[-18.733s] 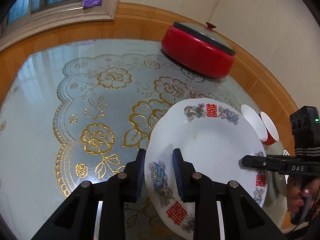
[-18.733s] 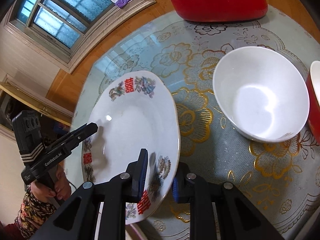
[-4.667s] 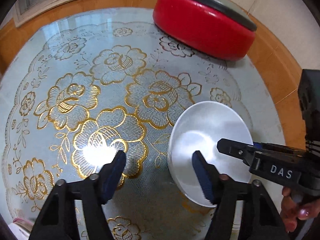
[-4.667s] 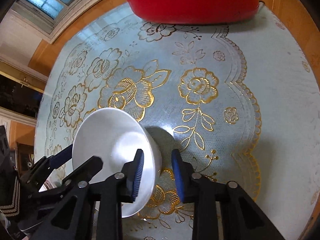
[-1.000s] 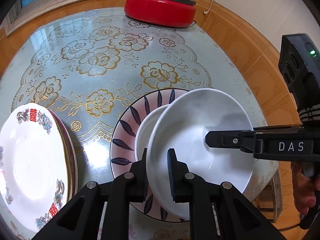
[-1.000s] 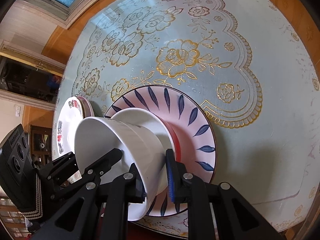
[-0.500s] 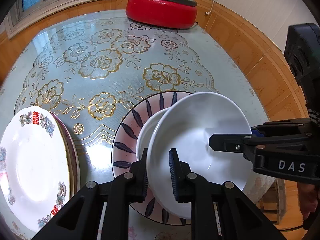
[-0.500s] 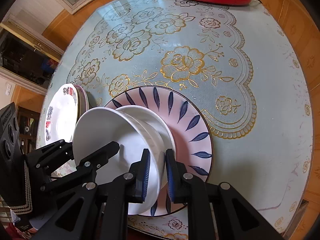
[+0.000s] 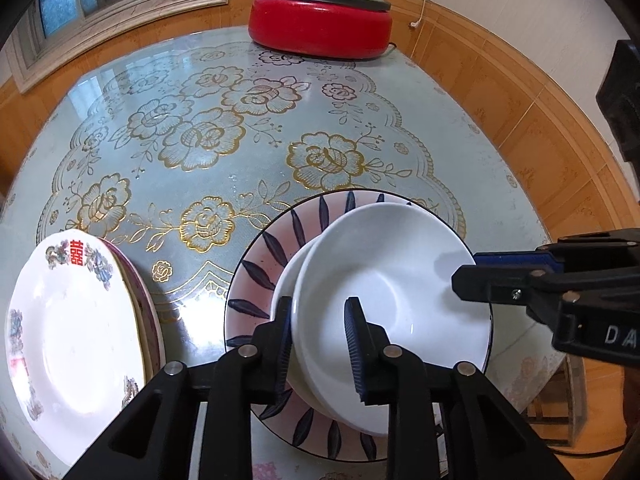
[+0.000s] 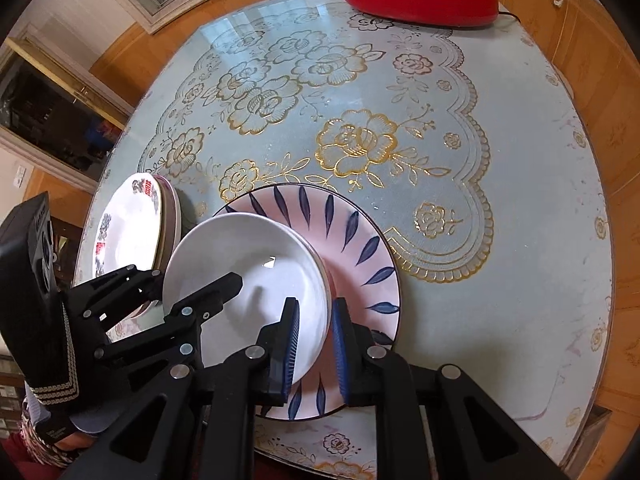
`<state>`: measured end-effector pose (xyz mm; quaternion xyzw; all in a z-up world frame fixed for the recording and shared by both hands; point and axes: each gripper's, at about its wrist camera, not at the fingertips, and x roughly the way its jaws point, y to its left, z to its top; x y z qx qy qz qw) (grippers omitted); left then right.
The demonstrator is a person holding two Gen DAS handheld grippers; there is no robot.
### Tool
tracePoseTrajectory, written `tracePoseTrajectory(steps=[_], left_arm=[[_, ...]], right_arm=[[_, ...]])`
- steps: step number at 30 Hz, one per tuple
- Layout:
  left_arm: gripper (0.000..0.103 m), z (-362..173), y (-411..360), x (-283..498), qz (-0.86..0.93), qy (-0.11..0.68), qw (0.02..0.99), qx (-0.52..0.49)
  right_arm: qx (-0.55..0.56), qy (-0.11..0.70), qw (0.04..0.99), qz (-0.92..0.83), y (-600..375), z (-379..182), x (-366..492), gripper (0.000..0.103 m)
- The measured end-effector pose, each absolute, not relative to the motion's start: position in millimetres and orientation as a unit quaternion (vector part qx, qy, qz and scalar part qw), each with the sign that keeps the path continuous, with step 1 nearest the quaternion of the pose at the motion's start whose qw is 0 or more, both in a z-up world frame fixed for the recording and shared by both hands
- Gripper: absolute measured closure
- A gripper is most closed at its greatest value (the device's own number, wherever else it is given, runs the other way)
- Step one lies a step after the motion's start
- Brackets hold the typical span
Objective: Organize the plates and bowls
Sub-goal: 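Lower the white bowl into the red bowl with both grippers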
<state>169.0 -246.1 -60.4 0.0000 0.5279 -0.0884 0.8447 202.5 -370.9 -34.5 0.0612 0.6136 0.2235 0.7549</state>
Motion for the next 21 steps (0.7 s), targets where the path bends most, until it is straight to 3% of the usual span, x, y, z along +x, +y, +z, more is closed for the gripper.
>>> tracePoseTrajectory(steps=[12,16,21], left_arm=[[0.076,-54.0,-230.4,174.4,-0.112,0.548,0.827,-0.055],[0.061,-52.7,-238.7,171.7,-0.131,0.554,0.821,-0.035],[0.056,-47.7,-243.6,168.0,-0.132,0.552,0.824,-0.009]], right_arm=[[0.088,0.614,0.753,0.220,-376.2,-38.7,201.5,0.087],[0.092,0.617,0.750,0.219,-375.2,-43.1,200.3,0.087],[0.093,0.621,0.746,0.222,-373.8,-47.4,197.5,0.087]])
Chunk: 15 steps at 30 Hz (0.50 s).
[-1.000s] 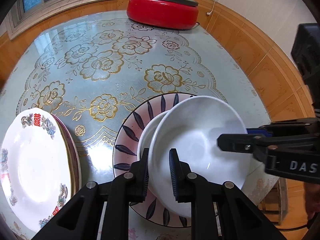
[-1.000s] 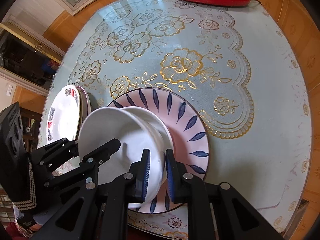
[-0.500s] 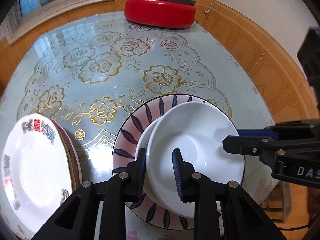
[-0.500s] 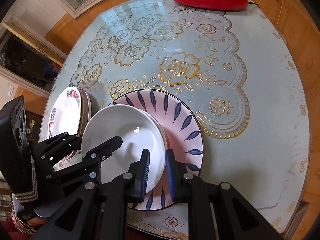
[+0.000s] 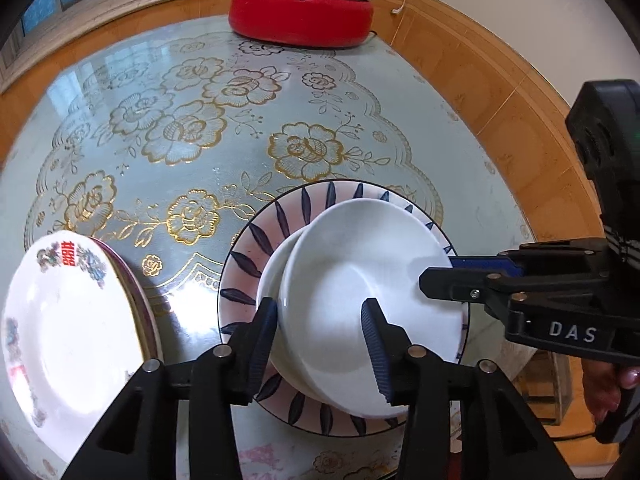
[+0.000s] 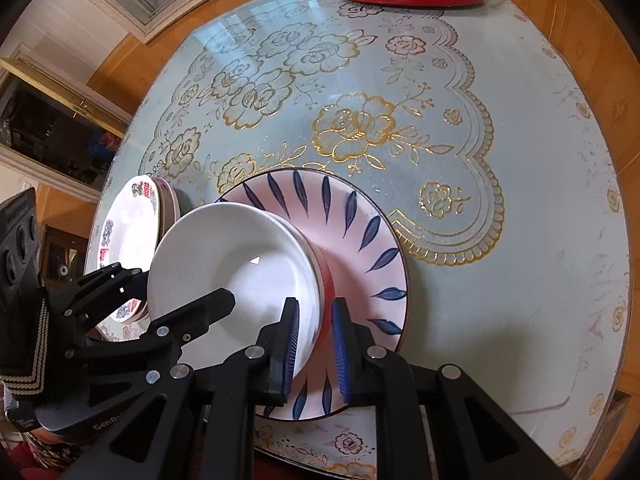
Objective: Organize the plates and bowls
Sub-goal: 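Lower the white bowl into the red bowl with both grippers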
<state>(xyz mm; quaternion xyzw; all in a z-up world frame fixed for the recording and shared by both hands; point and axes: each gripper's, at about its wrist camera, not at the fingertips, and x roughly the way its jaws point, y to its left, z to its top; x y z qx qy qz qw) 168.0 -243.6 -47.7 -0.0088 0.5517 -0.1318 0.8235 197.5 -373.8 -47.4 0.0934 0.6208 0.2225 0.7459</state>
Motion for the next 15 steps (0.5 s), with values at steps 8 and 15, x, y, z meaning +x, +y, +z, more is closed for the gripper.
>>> tracePoseTrajectory(steps=[8,15], left_arm=[[0.029,-22.8,-220.8,173.4,-0.138,0.519,0.842,-0.054],[0.049,-32.1,-217.0,170.9,-0.104,0.524,0.845,-0.006]], right_arm=[[0.092,0.621,0.747,0.222,-369.4,-52.1,198.0,0.084],[0.094,0.631,0.738,0.221,-363.0,-61.5,197.9,0.080]])
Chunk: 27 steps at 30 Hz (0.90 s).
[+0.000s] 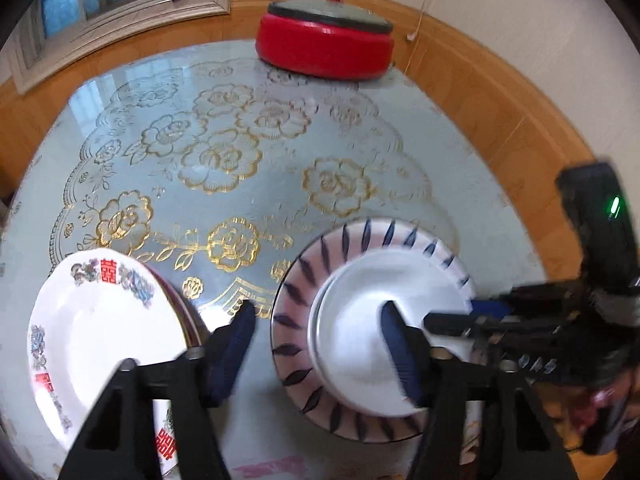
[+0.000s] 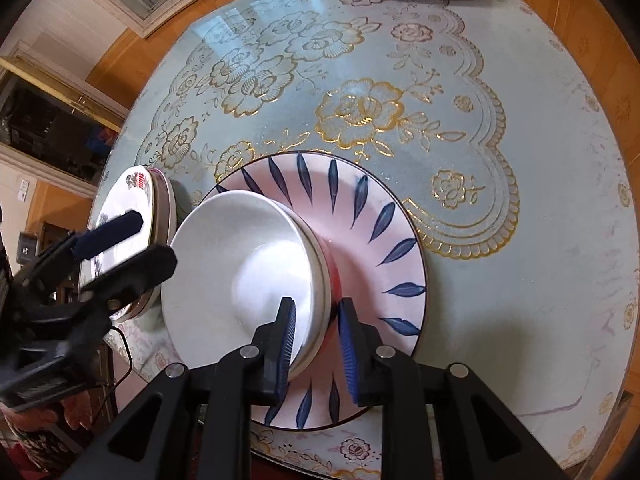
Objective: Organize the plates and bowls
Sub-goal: 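Lower the white bowl into the red bowl with both grippers, then grip the blue-leaf plate rim with both grippers and tilt it up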
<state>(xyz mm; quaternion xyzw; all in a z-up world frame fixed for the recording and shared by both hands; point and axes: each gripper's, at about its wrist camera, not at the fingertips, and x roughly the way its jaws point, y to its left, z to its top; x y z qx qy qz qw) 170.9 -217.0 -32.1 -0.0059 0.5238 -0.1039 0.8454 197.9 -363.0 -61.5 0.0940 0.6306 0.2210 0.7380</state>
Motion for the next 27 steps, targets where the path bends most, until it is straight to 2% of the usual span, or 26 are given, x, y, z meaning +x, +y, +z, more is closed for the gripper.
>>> tracePoseTrajectory(steps=[1,5,16,18,23,27], left_arm=[[0.054,-37.2,-218.1,170.1,-0.104,0.531,0.841,-0.004],[0.059,-52.9,-224.7,165.8,-0.123,0.548,0.828,-0.008],[0.060,-65.6,-238.3,165.6,-0.127,0.551,0.825,0.010],[0.057,-65.5,-238.7,168.2,-0.126,0.550,0.825,0.007],[0.035,-53.2,-225.9,167.3,-0.103,0.530,0.842,-0.007],[0.030,-43.4,-206.1,164.8,-0.076,0.509,0.857,-0.037]], right_arm=[[0.093,0.631,0.738,0.220,-362.6,-61.9,198.2,0.080],[0.084,0.628,0.742,0.219,-360.2,-63.8,199.2,0.080],[0.081,0.632,0.741,0.212,-366.3,-68.0,201.8,0.081],[0.086,0.633,0.740,0.211,-367.7,-67.3,200.2,0.080],[0.112,0.622,0.743,0.218,-378.0,-61.1,197.1,0.080],[0.145,0.594,0.760,0.220,-398.2,-47.2,193.3,0.080]])
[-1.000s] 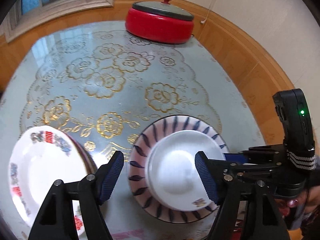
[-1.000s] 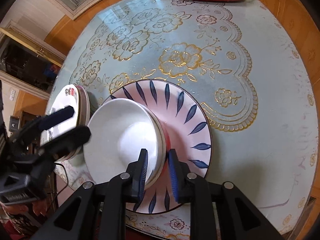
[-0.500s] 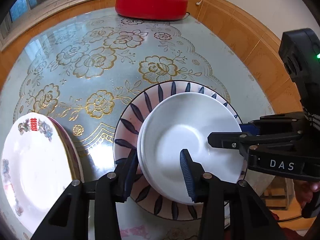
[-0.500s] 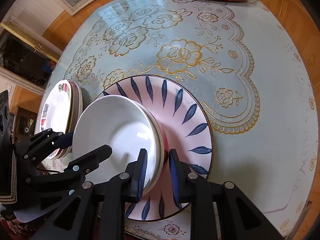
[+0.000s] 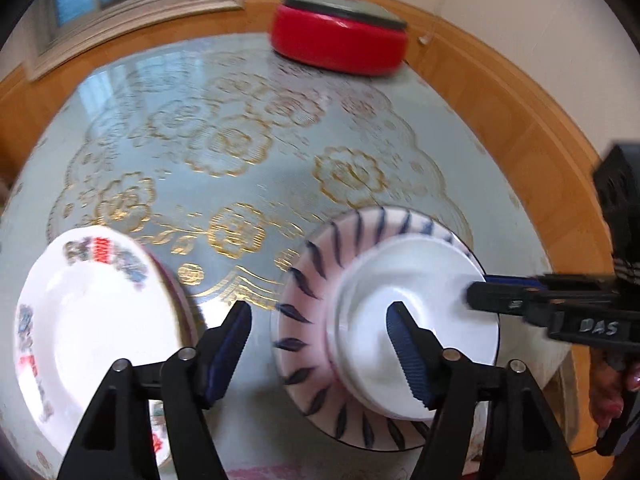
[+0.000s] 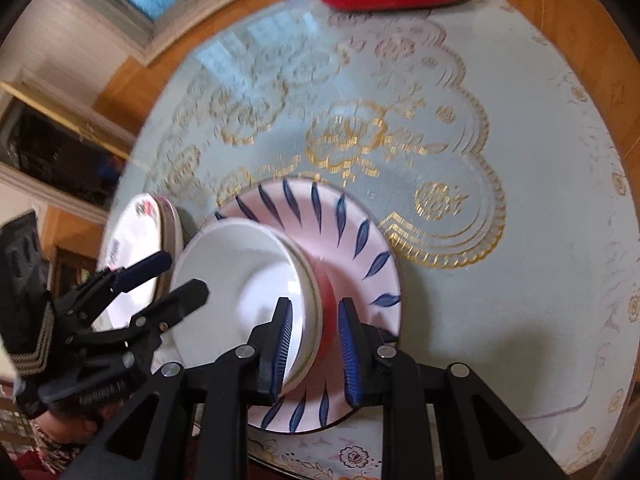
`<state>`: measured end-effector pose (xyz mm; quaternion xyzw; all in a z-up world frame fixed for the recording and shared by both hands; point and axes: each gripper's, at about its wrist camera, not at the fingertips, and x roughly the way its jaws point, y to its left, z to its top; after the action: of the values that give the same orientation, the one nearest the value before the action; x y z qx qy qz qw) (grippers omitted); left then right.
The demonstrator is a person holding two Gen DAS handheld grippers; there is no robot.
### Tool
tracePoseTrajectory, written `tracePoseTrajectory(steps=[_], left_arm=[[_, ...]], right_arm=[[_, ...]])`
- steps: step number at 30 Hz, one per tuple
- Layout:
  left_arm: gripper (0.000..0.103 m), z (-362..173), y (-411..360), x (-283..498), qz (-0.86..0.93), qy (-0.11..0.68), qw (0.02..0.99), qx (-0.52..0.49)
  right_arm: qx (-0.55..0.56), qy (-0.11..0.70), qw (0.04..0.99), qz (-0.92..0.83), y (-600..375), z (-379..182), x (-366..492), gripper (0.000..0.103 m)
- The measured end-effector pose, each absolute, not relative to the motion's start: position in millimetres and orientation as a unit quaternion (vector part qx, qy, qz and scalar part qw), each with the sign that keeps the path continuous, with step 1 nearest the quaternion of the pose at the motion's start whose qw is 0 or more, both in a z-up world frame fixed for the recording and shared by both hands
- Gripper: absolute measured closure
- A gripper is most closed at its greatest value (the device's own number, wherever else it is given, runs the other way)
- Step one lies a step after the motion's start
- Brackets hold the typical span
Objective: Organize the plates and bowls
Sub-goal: 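Grip the blue-leaf plate rim with both grippers and tilt it up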
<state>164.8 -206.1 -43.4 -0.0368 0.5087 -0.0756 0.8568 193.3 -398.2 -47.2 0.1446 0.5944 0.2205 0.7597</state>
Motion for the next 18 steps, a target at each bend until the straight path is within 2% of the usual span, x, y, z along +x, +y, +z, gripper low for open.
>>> tracePoseTrajectory(steps=[6,14,18], left_arm=[[0.028,-48.7,-189.2,161.2,-0.055,0.510,0.857,-0.050],[0.029,-48.8,-187.9,144.2,-0.072,0.494,0.865,-0.047],[0.029,-42.3,-174.0,136.2,-0.069,0.475,0.873,-0.086]], right_arm=[[0.178,0.545,0.798,0.186,-433.7,-32.0,191.0,0.079],[0.189,0.568,0.786,0.155,-446.3,-64.7,192.0,0.079],[0.188,0.571,0.782,0.166,-441.2,-75.5,190.5,0.073]])
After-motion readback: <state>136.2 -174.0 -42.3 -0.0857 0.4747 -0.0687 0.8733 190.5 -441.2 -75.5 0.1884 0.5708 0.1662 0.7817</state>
